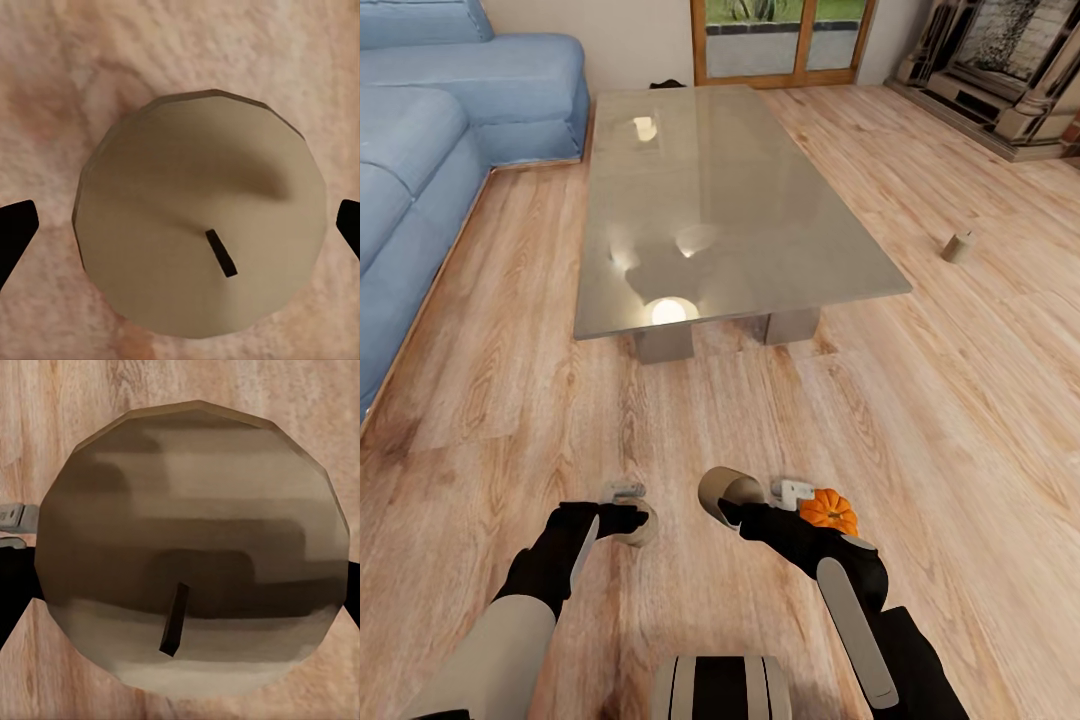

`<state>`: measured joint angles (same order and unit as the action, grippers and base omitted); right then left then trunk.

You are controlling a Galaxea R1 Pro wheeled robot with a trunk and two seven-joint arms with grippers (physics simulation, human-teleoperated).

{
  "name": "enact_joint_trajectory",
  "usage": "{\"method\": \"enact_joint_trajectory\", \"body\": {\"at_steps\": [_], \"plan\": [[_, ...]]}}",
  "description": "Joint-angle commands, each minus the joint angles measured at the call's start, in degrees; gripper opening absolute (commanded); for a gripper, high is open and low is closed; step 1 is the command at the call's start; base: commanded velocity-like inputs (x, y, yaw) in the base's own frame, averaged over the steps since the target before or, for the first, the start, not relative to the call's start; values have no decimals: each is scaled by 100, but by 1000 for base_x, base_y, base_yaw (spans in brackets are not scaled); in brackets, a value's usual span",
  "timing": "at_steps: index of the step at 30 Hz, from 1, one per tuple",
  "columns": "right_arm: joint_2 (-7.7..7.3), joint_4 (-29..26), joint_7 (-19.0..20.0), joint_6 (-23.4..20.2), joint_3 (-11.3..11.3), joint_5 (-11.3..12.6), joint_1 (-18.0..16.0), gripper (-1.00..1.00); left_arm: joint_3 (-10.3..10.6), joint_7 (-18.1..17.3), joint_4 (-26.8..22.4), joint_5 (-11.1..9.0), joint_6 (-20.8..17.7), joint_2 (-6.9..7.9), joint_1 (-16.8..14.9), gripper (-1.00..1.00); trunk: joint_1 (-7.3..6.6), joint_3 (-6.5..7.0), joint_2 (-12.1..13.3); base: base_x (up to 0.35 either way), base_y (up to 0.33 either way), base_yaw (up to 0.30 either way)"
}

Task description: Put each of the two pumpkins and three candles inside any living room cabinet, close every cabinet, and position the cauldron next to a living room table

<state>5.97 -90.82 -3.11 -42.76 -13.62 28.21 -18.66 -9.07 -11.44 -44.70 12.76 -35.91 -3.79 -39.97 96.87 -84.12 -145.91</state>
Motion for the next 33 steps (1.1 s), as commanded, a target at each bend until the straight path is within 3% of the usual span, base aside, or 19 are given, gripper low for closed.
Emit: {"method": "enact_joint_trajectory", "body": {"at_steps": [1, 4, 27, 33], "plan": [[1, -6, -31, -22, 0, 44, -2, -100, -31, -56, -10, 60, -21, -8, -2, 100, -1, -4, -2, 0, 0, 0], [1, -6, -31, -22, 0, 44, 0, -100, -30, -74, -11, 60, -21, -9, -2, 100, 7, -70, -6, 0, 0, 0], [1, -6, -31, -22, 0, 44, 1, -100, -25, -122, -30, 60, -20, -8, -2, 100, 12, -115, -8, 0, 0, 0], [1, -6, -31, -22, 0, 44, 1, -100, -25, -122, -30, 60, -18, -8, -2, 100, 20, -181, -12, 0, 0, 0]]}}
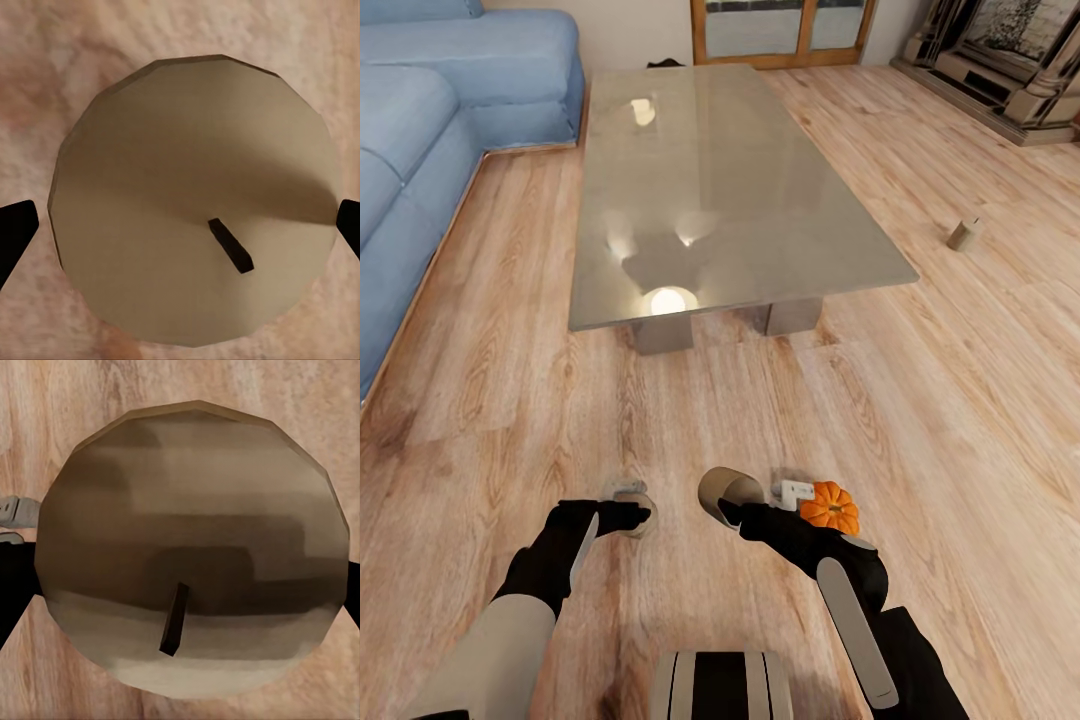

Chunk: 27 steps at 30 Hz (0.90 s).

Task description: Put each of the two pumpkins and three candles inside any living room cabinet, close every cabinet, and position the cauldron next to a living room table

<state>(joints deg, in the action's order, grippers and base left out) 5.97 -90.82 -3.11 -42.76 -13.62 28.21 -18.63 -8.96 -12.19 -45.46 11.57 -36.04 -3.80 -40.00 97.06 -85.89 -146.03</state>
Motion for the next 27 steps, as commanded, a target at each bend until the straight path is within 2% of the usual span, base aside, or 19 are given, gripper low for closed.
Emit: {"method": "enact_joint_trajectory", "body": {"at_steps": [1, 15, 18, 27], "plan": [[1, -6, -32, -22, 0, 44, -2, -100, -36, -47, 46, 179, -6, -7, 1, 100, 0, -5, -1, 0, 0, 0], [2, -6, -32, -22, 0, 44, -4, -100, -36, -47, 46, 179, -8, -7, 1, 100, 0, -5, -1, 0, 0, 0], [1, -6, -32, -22, 0, 44, -3, -100, -36, -47, 46, 179, -8, -7, 1, 100, 8, -71, -5, 0, 0, 0], [1, -6, -32, -22, 0, 44, -3, -100, -36, -47, 46, 179, -8, -7, 1, 100, 8, -71, -5, 0, 0, 0]]}}
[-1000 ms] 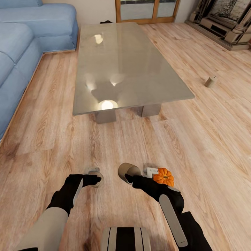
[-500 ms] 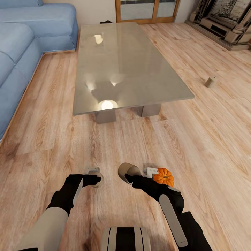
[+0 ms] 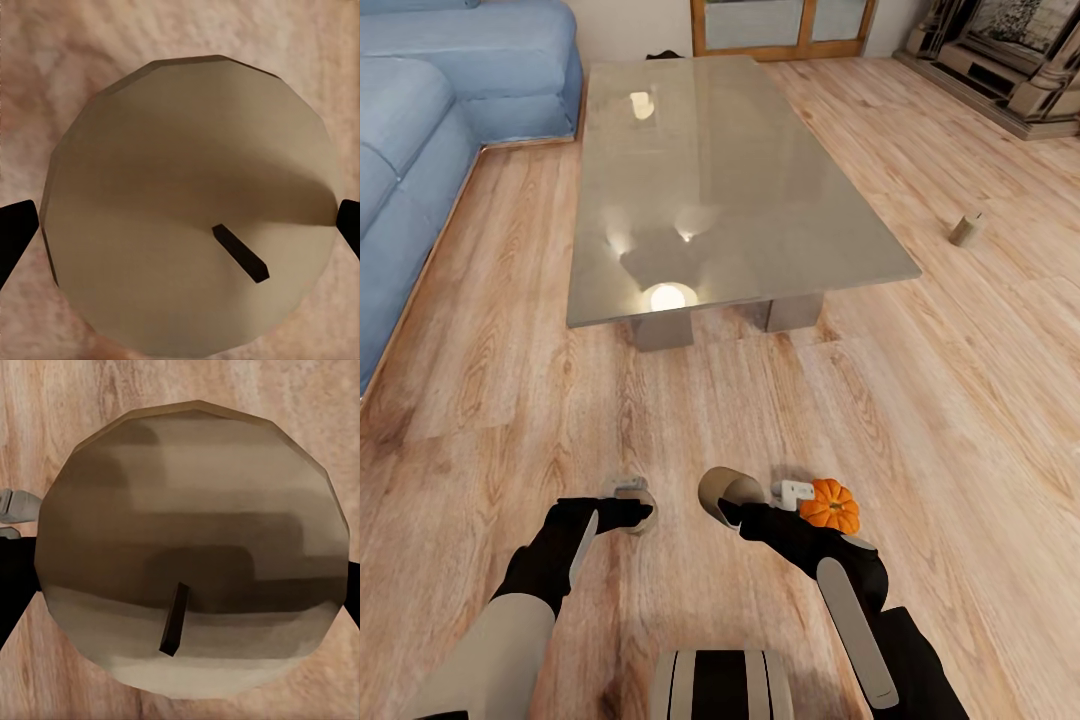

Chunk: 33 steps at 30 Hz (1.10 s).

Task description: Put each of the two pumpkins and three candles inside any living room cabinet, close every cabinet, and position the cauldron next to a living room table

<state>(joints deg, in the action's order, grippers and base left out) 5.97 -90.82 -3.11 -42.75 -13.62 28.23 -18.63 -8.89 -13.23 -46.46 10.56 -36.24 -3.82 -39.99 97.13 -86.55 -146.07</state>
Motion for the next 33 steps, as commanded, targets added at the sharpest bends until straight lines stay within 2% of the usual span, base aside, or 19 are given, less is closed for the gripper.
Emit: {"method": "enact_joint_trajectory", "body": {"at_steps": [1, 4, 5, 33], "plan": [[1, -6, -32, -22, 0, 42, -2, -100, -43, 57, 146, 280, 12, -5, 0, 100, 1, -4, -1, 0, 0, 0], [1, -6, -32, -22, 0, 42, -1, -100, -43, 57, 146, 280, 12, -5, 0, 100, 1, -4, -1, 0, 0, 0], [1, -6, -32, -22, 0, 42, -2, -100, -43, 57, 146, 280, 12, -5, 0, -100, 1, -4, -1, 0, 0, 0], [1, -6, -32, -31, 0, 42, -6, -100, -52, 57, 137, 270, -9, -5, 0, -100, 1, -4, -1, 0, 0, 0]]}}
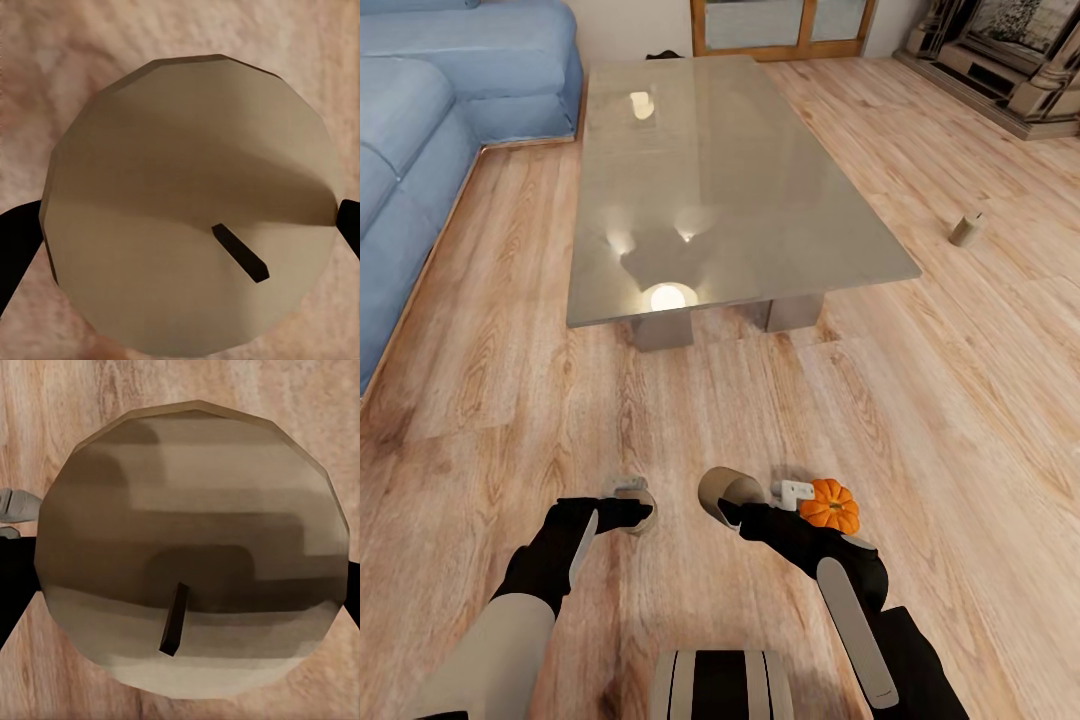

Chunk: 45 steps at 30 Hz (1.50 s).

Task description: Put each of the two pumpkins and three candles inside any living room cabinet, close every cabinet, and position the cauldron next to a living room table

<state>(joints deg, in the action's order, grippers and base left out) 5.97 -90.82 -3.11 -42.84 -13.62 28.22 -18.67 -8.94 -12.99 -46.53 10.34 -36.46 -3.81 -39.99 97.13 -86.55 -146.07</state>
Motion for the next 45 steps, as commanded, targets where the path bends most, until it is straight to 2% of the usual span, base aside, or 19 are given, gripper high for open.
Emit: {"method": "enact_joint_trajectory", "body": {"at_steps": [1, 3, 12, 20, 25, 31, 42, 45], "plan": [[1, -6, -32, -22, 0, 43, 0, -100, -47, 34, 145, 292, 11, -5, 0, -100, 1, -4, -1, 0, 0, 0], [1, -6, -32, -23, 0, 43, 2, -100, -47, 34, 145, 288, 6, -5, 0, -100, 1, -4, -1, 0, 0, 0], [1, -6, -32, -23, 0, 43, -2, -100, -47, 36, 145, 288, -56, -5, 0, -100, -22, 195, 11, 0, 0, 0], [1, -6, -32, -30, 0, 43, 2, -100, -39, 50, 137, 333, -277, -5, -3, -100, -43, 372, 22, 0, 0, 0], [3, -6, -32, -31, 0, 43, 3, -100, -39, 51, -45, 322, -638, -5, 0, -100, -56, 483, 29, 0, 0, 0], [6, -6, -32, -40, 0, 40, 4, -100, -34, 47, -624, 290, -1189, -5, 0, -100, -71, 616, 37, -1, 0, 0], [9, -6, -38, -56, 0, 34, -5, -100, -28, 50, -843, 294, -1439, -5, 0, -100, -100, 860, 51, -229, 0, 0], [10, -6, -40, -95, 0, 34, -5, -100, -32, 51, -854, 291, -1609, -5, 0, -100, -107, 926, 55, -190, 0, 0]]}}
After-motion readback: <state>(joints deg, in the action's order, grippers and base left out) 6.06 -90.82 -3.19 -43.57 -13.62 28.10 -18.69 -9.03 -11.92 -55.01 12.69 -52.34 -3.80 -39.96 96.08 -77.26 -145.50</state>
